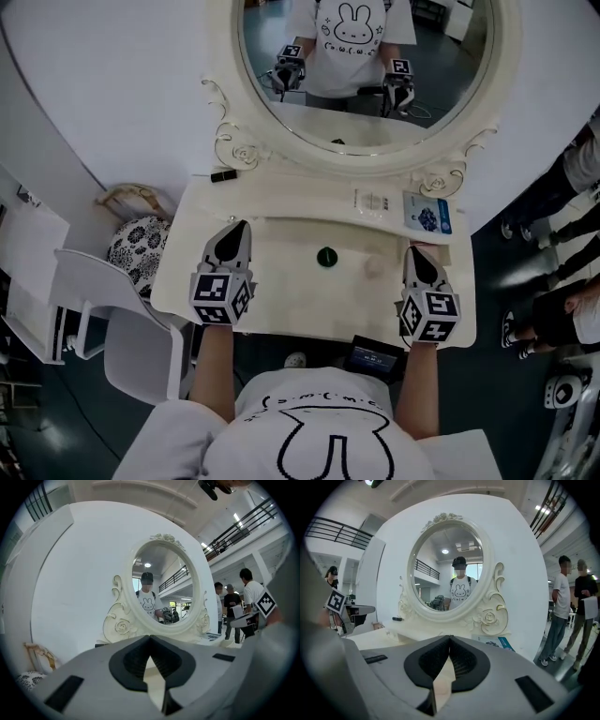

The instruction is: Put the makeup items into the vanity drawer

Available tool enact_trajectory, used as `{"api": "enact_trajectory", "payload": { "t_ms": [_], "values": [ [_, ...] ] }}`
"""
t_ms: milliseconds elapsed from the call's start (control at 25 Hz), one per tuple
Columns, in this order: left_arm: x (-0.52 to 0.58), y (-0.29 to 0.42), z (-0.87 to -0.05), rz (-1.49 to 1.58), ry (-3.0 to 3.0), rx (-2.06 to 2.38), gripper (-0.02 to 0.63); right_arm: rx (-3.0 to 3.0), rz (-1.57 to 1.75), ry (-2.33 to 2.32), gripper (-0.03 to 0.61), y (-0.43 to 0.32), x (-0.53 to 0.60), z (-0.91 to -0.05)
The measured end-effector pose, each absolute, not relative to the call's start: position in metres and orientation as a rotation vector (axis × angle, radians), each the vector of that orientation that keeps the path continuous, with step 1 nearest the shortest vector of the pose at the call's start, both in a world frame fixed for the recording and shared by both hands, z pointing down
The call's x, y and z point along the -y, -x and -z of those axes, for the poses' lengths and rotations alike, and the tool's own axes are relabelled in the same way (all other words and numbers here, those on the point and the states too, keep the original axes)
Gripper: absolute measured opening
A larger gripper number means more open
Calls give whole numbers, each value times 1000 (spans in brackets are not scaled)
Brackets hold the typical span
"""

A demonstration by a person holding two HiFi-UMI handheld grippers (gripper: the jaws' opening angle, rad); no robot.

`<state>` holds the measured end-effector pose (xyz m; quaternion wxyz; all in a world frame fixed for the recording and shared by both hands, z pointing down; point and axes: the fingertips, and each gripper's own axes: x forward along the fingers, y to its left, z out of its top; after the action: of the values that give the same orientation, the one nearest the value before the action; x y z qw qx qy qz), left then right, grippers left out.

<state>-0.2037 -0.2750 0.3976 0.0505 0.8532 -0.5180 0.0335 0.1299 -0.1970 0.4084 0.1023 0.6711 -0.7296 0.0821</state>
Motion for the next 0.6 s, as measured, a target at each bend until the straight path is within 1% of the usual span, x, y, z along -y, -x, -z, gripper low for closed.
{"api": "enact_trajectory", "payload": {
  "t_ms": [600],
  "values": [
    [287, 206, -424, -145, -2511, 1580, 14, 2124, -359, -1899, 23, -129, 217, -435]
  ]
}}
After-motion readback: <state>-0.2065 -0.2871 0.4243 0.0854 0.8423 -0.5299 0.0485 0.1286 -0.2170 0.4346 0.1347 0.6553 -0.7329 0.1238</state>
